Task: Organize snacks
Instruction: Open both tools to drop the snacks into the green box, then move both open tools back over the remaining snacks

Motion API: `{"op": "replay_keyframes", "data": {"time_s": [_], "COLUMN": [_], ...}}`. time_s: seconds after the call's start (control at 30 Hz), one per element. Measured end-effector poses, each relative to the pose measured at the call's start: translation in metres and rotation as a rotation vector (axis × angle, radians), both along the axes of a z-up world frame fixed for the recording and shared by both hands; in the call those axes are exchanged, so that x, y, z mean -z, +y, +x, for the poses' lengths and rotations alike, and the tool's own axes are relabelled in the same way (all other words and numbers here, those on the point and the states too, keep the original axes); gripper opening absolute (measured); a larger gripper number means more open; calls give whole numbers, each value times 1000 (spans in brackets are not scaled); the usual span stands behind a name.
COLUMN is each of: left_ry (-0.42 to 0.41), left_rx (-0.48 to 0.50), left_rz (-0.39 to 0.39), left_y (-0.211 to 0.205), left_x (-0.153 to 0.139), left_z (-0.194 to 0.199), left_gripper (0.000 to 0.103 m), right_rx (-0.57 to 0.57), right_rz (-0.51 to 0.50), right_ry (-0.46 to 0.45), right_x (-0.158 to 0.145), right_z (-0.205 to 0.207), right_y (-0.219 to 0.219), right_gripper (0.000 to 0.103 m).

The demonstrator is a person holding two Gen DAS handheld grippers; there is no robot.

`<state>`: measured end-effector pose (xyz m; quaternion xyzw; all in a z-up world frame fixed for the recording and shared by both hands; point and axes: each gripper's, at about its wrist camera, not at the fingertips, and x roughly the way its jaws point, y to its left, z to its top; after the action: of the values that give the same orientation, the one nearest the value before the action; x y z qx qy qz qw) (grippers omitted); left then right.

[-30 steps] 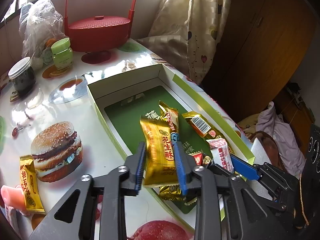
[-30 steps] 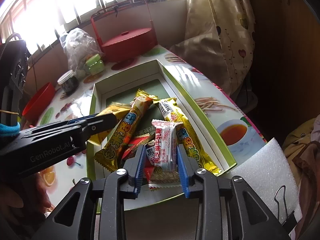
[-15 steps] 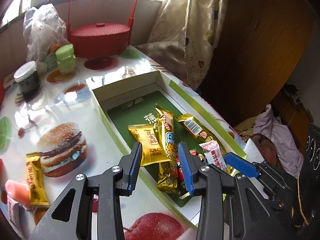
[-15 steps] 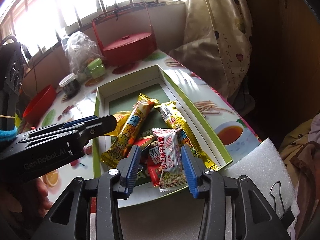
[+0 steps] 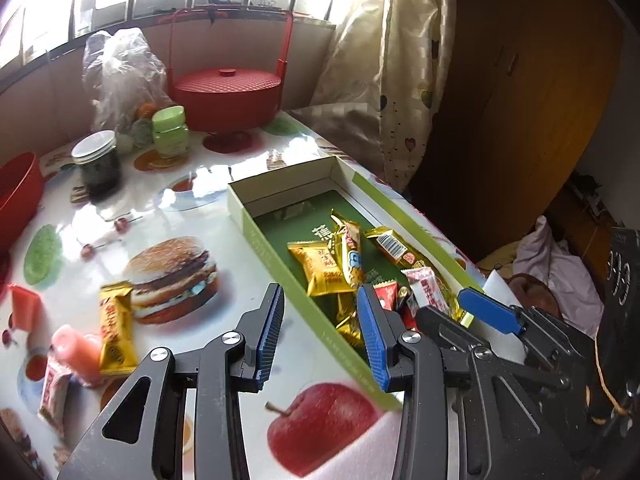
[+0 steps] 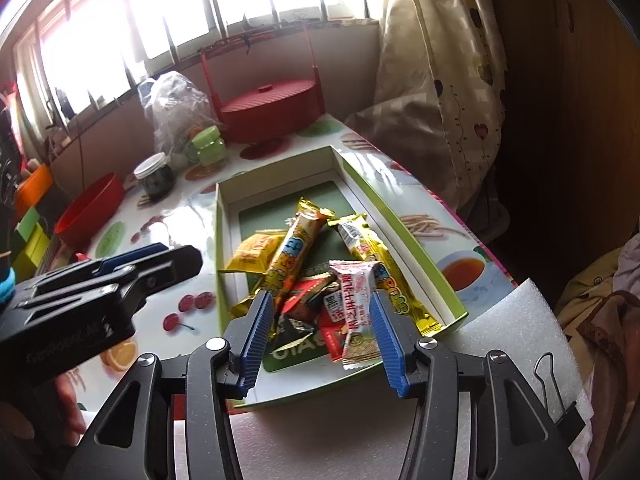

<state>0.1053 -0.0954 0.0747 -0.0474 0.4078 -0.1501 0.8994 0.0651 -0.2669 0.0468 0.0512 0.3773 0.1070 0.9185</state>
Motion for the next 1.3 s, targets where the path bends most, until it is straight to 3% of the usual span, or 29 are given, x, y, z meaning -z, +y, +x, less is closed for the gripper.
{"op": "replay_keyframes", "data": {"time_s": [0.73,1.17,1.3], "left_ry": [-44,-42,-32], "left_rx": [-124,-201,-234], "left_rz": [29,1,2], "left_y": [46,88,107], "left_x": [-6,0,5], "left_z": [-50,-65,-69], "left_gripper": [40,40,54], "right_rx": [-92,-203,-239], "right_rz": [-5,-3,-6], "right_ry": [-42,-53,-44], "right_x": [-13,-11,-8], "right_z": [-25,-28,-27], "right_y": [35,73,88], "right_gripper": [51,52,53]}}
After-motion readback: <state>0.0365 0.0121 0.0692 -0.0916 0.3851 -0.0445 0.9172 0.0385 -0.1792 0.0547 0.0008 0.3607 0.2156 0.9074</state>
